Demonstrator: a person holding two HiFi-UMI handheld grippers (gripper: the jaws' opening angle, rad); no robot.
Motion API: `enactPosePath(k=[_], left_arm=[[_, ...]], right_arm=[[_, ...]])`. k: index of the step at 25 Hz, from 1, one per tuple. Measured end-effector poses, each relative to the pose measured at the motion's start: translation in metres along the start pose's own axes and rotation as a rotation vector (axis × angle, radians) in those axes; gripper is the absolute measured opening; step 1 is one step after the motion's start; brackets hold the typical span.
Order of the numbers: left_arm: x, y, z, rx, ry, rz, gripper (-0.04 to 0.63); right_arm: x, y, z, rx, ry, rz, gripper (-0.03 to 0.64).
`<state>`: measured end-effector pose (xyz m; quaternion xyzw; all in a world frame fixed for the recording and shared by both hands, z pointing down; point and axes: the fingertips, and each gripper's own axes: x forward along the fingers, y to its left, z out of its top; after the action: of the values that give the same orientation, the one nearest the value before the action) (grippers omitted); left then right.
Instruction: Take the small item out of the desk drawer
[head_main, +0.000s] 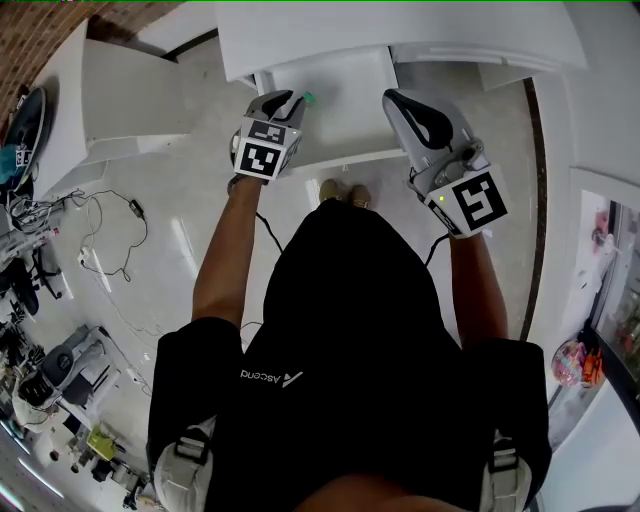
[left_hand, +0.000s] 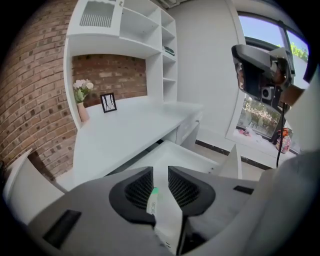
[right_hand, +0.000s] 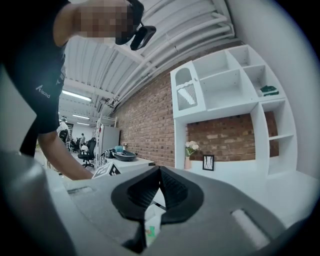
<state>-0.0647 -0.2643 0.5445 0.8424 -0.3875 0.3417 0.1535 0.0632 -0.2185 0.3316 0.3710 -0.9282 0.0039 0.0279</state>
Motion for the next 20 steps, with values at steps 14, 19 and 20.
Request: enactPosePath(k=[14, 19, 20], left_arm=[[0.092, 0.02, -0.079, 0.047, 0.278, -0.081, 0.222], [0.113, 0.027, -0.1, 0.065, 0.357, -0.09, 0.232], [0.117, 0.028, -0.104, 0.069, 0.371, -0.093, 0.232]], right_arm=[[0.022, -0.027, -0.037, 0.058, 0.052, -0.046, 0.002], [0.027, -0.035, -0.05, 0.082, 0.104, -0.068, 0.002], [0.027, -0.036, -0.053, 0.088, 0.116, -0.074, 0.002]])
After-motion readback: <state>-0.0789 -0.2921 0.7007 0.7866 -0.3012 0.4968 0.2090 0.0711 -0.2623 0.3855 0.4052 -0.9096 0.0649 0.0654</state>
